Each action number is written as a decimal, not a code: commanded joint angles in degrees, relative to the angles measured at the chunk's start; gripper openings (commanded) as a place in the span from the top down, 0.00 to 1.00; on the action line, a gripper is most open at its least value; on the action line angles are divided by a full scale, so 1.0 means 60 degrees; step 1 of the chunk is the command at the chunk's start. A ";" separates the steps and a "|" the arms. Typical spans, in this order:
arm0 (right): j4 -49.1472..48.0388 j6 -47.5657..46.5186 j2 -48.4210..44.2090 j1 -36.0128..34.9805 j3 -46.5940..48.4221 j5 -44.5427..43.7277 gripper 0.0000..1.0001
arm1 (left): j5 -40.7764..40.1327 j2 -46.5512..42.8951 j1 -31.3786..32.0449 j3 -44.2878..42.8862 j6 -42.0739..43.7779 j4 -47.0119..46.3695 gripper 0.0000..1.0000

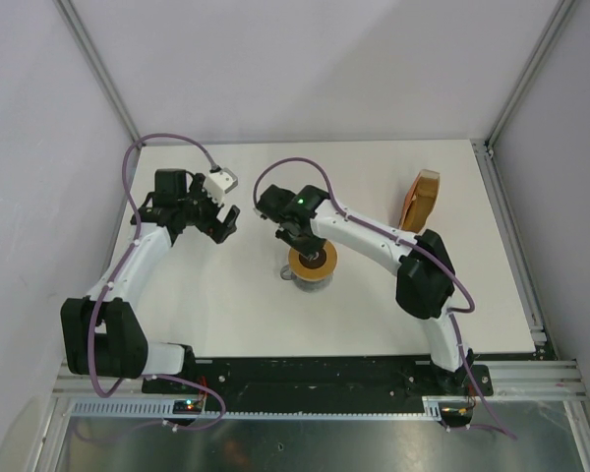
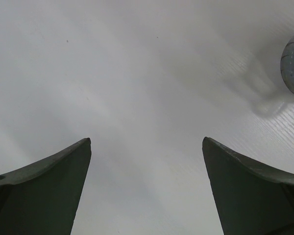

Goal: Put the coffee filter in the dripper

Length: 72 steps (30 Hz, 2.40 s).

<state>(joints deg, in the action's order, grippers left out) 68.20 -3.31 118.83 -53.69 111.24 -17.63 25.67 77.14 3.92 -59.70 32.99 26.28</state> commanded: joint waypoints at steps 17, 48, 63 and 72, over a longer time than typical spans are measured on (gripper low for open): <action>-0.2765 0.2762 -0.5797 0.2573 -0.4167 -0.0008 0.04 | 0.0592 -0.0474 -0.0057 0.0059 -0.0012 -0.0045 0.00; -0.4695 0.6505 -1.1569 1.0668 -1.2876 0.5868 0.30 | 0.1401 -0.0262 -0.0049 0.0033 0.0017 -0.0053 0.00; -0.5628 0.6165 -1.0715 0.9629 -1.3029 0.6420 0.99 | 0.1368 -0.0229 -0.0046 0.0059 0.0020 -0.0047 0.00; -0.5026 0.5032 -1.0285 0.5928 -1.1299 0.3555 1.00 | 0.1444 -0.0265 -0.0053 0.0067 -0.0017 -0.0048 0.00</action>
<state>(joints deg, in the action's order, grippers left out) 36.38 32.05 55.09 -9.43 35.55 15.16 33.23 76.47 3.92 -59.61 32.99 26.28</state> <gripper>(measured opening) 0.043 0.996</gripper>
